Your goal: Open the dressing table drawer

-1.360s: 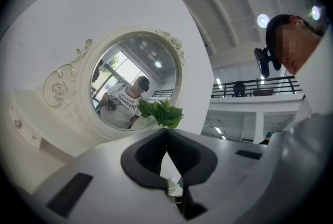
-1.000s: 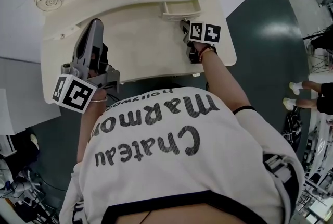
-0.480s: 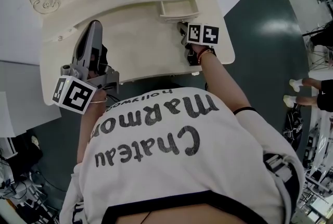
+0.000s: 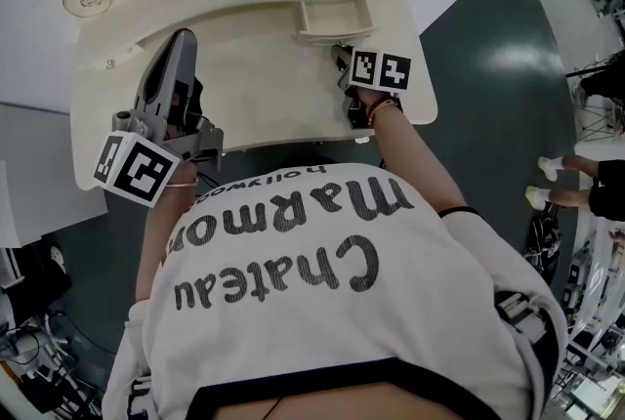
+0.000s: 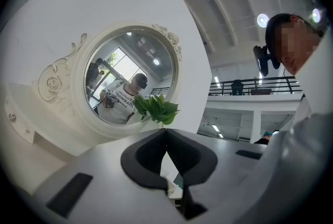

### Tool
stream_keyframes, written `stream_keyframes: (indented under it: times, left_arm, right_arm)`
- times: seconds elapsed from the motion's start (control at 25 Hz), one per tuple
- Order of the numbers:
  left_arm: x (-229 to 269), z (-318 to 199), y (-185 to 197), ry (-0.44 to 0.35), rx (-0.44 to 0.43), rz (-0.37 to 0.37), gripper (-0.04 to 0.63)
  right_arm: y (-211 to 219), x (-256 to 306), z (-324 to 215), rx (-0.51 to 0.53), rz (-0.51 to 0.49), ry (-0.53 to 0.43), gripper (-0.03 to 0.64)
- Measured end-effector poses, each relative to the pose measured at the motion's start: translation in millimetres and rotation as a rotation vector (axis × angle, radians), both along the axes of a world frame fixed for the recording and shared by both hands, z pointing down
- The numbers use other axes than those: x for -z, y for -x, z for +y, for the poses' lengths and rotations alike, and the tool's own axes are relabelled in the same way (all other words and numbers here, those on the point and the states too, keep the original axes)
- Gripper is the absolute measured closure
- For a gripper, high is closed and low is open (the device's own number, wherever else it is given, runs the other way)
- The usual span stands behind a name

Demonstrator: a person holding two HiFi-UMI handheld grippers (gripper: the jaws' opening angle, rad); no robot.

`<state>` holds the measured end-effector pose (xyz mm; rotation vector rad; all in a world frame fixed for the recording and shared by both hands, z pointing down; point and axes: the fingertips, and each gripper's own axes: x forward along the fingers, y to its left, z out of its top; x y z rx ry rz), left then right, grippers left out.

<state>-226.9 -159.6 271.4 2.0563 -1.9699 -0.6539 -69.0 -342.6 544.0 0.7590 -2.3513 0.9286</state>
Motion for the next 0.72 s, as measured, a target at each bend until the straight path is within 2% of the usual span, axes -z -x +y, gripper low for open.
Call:
stream_keyframes:
  times: [0.28, 0.72]
  left_arm:
    - [-1.3, -3.2, -1.8, 0.004, 0.005, -0.003, 0.572]
    - [-13.6, -4.3, 1.7, 0.005, 0.033, 0.015, 0.572]
  right_arm:
    - [1.0, 0.8, -2.9, -0.049, -0.024, 0.023, 0.512]
    - [5.0, -1.2, -3.8, -0.02, -0.011, 0.045, 0.512]
